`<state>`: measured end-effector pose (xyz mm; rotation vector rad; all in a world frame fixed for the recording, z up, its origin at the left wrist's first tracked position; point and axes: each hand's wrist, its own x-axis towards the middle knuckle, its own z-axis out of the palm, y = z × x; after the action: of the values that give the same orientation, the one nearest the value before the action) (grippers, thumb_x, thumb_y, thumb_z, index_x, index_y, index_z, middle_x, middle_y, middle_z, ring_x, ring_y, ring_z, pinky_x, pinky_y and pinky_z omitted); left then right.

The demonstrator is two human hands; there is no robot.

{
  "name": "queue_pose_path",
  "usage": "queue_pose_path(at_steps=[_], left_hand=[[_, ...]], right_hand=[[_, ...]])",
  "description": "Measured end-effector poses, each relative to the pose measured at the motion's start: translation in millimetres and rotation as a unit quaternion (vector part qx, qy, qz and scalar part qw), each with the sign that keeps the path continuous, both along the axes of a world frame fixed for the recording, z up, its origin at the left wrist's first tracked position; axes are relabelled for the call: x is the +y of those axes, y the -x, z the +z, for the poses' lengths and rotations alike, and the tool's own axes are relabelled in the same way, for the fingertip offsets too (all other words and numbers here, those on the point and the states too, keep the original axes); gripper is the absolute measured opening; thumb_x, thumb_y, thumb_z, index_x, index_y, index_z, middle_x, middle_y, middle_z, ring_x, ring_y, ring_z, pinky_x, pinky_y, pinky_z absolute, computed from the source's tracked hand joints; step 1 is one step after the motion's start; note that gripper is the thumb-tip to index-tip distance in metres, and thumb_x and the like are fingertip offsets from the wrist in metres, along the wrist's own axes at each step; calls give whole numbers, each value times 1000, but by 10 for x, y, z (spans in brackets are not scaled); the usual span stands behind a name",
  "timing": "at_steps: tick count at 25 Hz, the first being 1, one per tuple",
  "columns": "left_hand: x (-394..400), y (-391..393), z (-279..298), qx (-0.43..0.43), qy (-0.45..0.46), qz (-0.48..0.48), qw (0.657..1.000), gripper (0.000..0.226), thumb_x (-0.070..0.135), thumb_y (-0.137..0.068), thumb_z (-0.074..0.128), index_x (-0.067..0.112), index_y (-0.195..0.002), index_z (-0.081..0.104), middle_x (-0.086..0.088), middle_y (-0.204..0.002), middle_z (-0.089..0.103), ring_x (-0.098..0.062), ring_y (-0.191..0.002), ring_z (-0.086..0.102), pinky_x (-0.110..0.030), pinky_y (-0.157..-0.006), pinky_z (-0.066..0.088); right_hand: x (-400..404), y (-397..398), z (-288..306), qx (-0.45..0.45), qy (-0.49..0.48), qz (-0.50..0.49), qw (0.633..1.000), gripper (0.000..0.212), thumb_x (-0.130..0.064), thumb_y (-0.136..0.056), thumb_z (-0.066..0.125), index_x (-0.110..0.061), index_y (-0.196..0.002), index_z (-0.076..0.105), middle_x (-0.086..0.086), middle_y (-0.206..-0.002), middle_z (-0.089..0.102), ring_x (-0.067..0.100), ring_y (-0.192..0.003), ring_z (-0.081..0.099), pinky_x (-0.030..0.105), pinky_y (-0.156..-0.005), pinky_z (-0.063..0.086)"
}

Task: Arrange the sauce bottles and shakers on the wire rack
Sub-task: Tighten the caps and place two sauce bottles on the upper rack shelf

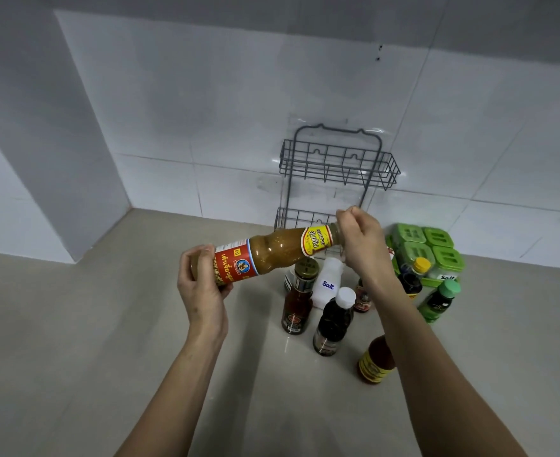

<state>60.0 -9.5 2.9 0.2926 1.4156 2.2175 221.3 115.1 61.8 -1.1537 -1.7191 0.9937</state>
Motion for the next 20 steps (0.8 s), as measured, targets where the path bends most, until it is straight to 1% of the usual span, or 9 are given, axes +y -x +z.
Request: queue_pose_path(at_steps=[2,4,6,9,12,14,16,18,20], left_hand=[[11,-25,9,17,-3,8,1000,5,31,-83,59,31,-87,56,6,-94,59,-9,-81,58,-21,-55,46],[30,-39,15,21,0,11,1000,7,25,-88,58,32,-86,56,6,-95,58,-8,-81,58,-21,-55,46],[64,-33,21,9,4,13,1000,10,22,-92,55,31,-88,56,6,-95,58,-10,-83,58,-23,-58,46],[130,-34,53,-27,-2,4,1000,6,25,-94,53,29,-91,56,7,-92,57,-10,-85,56,-25,-61,46],[216,-82,100,-47,-15,-19,999,3,28,-94,53,27,-96,56,7,-91,57,-10,-85,56,-24,-61,45],[298,-138,141,-46,-31,-34,998,4,28,-95,52,25,-96,55,6,-91,57,-9,-83,56,-24,-60,44],[388,-159,179,-27,-39,-46,998,5,30,-95,53,26,-94,54,5,-91,58,-9,-81,57,-23,-58,44],[488,-113,206,17,-43,-68,997,11,37,-90,55,26,-94,54,4,-95,59,-10,-82,58,-23,-56,44],[605,-19,269,96,-26,-118,988,18,41,-88,52,26,-99,54,4,-98,58,-9,-83,59,-21,-54,46]], right_hand=[[31,-32,8,-35,47,-2,998,40,-35,-96,43,2,-92,57,2,-68,44,15,-63,42,32,-59,37],[30,-51,19,-21,90,1,996,40,-38,-97,45,-1,-91,59,1,-66,43,14,-59,39,27,-52,33],[23,-58,21,64,125,37,989,37,-43,-96,50,-8,-84,56,-4,-59,39,11,-53,35,23,-46,30],[19,-29,-20,234,182,112,948,32,-40,-90,62,-10,-88,51,-4,-55,33,9,-48,29,20,-40,28],[-35,89,-48,252,199,153,935,27,-38,-74,74,-17,-84,60,0,-63,50,10,-52,39,17,-39,30],[-56,175,-41,235,204,160,937,40,-38,-67,76,-13,-96,62,8,-83,67,15,-64,58,18,-43,41],[-25,219,-6,234,225,150,934,48,-34,-66,76,-10,-105,61,12,-101,74,23,-84,71,24,-56,56],[84,221,62,247,242,139,928,43,-27,-71,76,-8,-107,62,15,-107,74,27,-96,73,28,-66,61],[232,196,177,266,226,126,929,30,-19,-78,74,-9,-104,63,14,-107,74,24,-97,73,28,-70,61]])
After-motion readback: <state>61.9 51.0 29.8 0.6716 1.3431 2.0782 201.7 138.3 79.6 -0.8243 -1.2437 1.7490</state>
